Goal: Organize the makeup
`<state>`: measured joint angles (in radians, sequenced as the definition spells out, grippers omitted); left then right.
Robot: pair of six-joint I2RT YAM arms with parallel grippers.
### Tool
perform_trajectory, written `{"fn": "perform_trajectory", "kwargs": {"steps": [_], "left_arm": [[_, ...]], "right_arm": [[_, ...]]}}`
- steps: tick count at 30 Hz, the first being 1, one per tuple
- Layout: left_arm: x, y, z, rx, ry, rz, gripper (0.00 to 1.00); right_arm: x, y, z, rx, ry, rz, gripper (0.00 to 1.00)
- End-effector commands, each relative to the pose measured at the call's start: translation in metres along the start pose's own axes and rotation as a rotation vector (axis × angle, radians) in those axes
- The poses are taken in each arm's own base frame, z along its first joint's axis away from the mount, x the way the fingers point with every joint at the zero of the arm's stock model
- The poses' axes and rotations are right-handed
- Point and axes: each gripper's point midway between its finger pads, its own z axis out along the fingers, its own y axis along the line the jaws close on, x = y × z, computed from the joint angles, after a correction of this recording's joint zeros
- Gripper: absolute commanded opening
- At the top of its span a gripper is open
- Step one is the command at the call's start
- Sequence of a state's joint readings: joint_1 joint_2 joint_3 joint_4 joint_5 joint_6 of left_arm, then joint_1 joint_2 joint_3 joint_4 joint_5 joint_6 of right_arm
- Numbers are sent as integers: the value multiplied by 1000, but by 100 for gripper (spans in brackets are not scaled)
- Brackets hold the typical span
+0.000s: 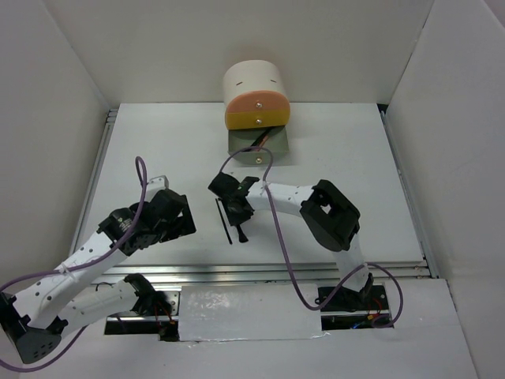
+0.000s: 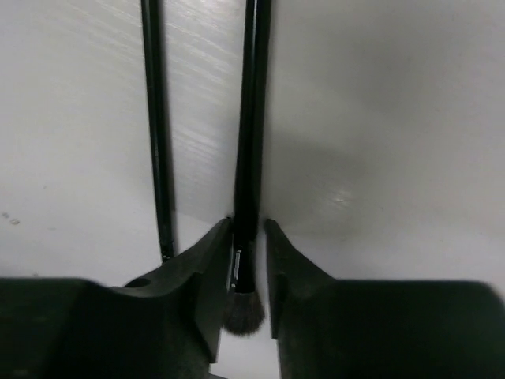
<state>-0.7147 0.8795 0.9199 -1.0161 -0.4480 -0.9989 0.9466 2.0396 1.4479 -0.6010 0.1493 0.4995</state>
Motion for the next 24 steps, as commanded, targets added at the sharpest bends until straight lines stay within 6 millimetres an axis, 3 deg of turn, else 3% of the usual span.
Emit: {"fn": "perform_trajectory", "kwargs": {"steps": [1, 4, 9, 12, 15, 18, 20, 24], "left_arm": [[-3, -5, 2, 24, -9, 24, 99], [-2, -7, 4, 24, -5, 36, 99], [-5, -11, 7, 36, -14, 57, 99], [-7, -15, 8, 42, -17, 76, 99], [-9, -18, 9, 50, -20, 89, 99], [-10, -25, 9, 75, -20, 97, 99], [-12, -29, 9, 90, -24, 103, 99], [-16, -35, 6, 117, -31, 105, 99]], "right_arm": [[13, -6, 17, 56, 47, -13, 28], [19, -12, 12, 68, 43, -2, 0], [10, -10, -9, 46, -1, 38, 0], [-23, 5, -53, -71, -99, 105, 0], [-59, 2, -91, -138, -195, 239, 0], [-96, -19, -125, -178, -302, 467, 0], [-121, -45, -141, -211, -372, 683, 0], [-157, -104, -148, -177, -504, 1048, 0]]}}
